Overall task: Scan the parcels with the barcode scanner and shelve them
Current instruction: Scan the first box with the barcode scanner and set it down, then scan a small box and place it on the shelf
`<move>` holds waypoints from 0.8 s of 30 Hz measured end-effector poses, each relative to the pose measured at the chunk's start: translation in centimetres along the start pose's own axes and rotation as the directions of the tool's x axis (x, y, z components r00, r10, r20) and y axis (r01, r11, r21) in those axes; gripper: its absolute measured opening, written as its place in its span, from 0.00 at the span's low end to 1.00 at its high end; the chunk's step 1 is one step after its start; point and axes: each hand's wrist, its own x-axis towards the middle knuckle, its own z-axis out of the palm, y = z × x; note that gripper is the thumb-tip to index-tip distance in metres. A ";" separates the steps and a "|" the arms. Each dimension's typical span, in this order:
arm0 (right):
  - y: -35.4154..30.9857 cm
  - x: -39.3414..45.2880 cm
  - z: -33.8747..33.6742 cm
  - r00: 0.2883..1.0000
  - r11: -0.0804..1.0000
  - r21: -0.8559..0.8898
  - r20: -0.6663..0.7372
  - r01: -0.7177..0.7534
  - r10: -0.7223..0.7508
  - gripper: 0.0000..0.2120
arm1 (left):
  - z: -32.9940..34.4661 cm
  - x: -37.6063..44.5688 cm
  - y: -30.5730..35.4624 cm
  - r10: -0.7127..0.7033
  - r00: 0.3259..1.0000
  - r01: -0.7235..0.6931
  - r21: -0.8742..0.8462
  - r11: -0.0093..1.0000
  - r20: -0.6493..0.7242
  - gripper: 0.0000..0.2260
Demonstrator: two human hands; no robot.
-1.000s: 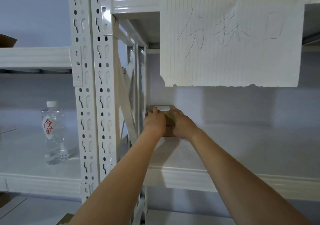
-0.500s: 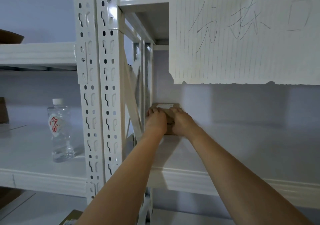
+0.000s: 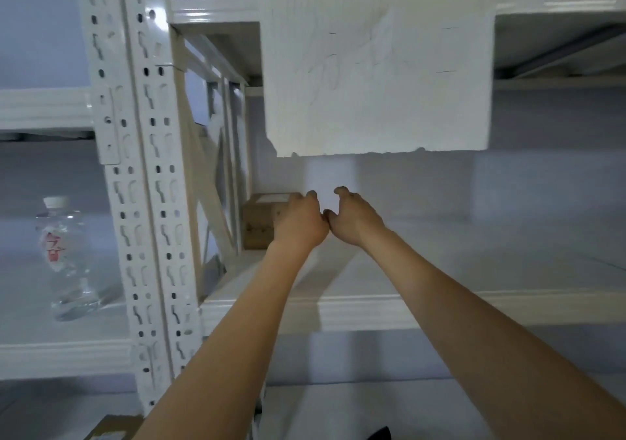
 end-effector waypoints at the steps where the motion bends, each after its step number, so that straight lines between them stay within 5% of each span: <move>1: 1.5 -1.7 -1.4 0.999 0.999 -0.023 -0.039 -0.027 0.026 0.29 | 0.1 -1.2 1.9 0.038 0.999 -0.038 -0.066 0.997 -0.008 0.15; 6: 10.0 -12.3 -8.4 0.949 0.973 -0.129 -0.276 -0.193 0.152 0.24 | 3.2 -7.1 12.3 0.206 0.979 -0.193 -0.323 0.927 0.005 0.14; 11: 18.2 -25.0 -15.0 0.823 0.881 -0.116 -0.429 -0.459 0.372 0.21 | 7.0 -14.8 24.4 0.406 0.912 -0.307 -0.562 0.768 0.056 0.11; 17: 26.9 -41.5 -21.0 0.572 0.641 -0.053 -0.512 -0.766 0.641 0.16 | 11.9 -26.0 36.7 0.624 0.755 -0.333 -0.701 0.630 0.201 0.09; 24: 33.8 -58.8 -27.2 0.258 0.317 0.035 -0.499 -0.948 0.827 0.15 | 15.6 -38.2 48.5 0.804 0.493 -0.303 -0.802 0.516 0.331 0.08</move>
